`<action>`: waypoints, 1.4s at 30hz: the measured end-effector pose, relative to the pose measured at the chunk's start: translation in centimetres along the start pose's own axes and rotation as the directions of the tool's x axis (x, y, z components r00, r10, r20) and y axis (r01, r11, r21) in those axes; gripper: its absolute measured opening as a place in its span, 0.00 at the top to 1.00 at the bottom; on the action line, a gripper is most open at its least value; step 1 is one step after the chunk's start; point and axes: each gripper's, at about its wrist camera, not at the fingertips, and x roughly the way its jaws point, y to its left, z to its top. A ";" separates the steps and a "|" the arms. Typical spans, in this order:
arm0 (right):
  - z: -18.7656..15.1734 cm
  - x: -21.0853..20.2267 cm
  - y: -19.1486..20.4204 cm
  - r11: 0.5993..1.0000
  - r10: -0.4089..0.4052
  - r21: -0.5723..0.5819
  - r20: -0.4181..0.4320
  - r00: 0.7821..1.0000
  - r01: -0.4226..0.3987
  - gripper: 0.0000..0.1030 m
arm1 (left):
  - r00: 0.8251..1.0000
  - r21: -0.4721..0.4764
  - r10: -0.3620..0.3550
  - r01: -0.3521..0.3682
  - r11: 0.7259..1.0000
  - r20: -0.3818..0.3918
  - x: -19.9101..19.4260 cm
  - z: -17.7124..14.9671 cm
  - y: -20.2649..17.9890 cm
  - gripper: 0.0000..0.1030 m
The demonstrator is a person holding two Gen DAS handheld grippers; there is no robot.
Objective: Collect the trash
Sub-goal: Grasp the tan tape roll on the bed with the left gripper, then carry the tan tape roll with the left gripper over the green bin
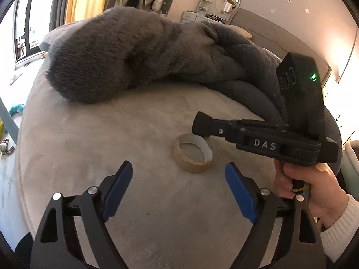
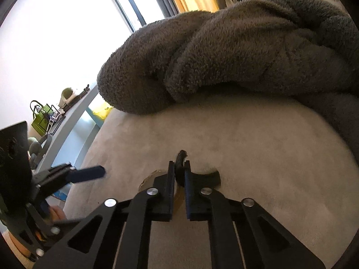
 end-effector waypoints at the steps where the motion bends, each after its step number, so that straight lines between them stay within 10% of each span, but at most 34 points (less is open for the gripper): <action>1: 0.0 -0.4 -0.2 1.000 0.001 0.003 0.004 1.000 -0.001 0.93 | 1.000 0.001 -0.001 0.001 1.000 -0.004 0.3 0.0 -0.2 0.18; 24: -3.4 -7.3 -1.3 0.990 -0.113 0.089 0.060 0.992 0.107 0.93 | 0.996 -0.065 0.051 -0.056 0.996 -0.075 5.4 0.9 -2.4 0.53; 42: -1.6 -8.2 2.8 0.994 -0.102 0.055 0.105 0.989 0.096 0.93 | 0.998 -0.172 0.070 -0.070 0.983 -0.005 0.9 0.5 0.4 0.54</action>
